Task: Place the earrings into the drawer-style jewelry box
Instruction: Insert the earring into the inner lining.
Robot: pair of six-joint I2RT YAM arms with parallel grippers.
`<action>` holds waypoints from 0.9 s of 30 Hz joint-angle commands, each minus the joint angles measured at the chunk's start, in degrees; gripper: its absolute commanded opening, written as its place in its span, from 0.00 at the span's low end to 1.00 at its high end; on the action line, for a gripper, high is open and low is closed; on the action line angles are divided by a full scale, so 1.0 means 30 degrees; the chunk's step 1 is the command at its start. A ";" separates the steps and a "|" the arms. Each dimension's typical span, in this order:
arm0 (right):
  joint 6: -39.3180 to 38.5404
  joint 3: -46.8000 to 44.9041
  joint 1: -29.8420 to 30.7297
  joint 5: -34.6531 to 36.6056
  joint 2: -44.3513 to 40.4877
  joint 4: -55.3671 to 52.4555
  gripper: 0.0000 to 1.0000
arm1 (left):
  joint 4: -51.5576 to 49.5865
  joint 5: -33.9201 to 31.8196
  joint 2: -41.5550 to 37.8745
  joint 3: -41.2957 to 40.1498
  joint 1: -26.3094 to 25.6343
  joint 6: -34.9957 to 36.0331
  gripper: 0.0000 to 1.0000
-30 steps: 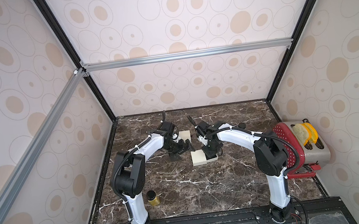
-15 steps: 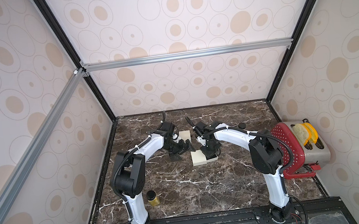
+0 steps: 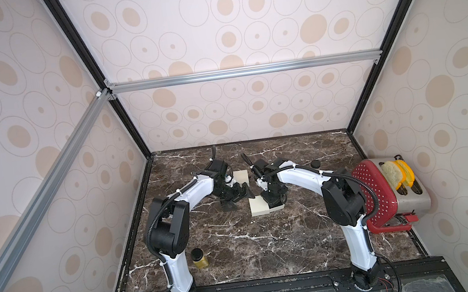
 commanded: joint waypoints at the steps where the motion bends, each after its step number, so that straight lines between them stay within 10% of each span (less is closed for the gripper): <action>1: 0.0526 0.0490 0.0147 0.0216 0.0641 -0.0594 0.00 | -0.0100 0.0235 0.0222 -0.0015 0.0092 0.0110 0.99; 27: 0.2916 0.1198 0.0551 0.1427 0.1748 -0.0550 0.00 | 0.0321 0.0615 0.0011 -0.0365 0.0097 -0.0108 0.99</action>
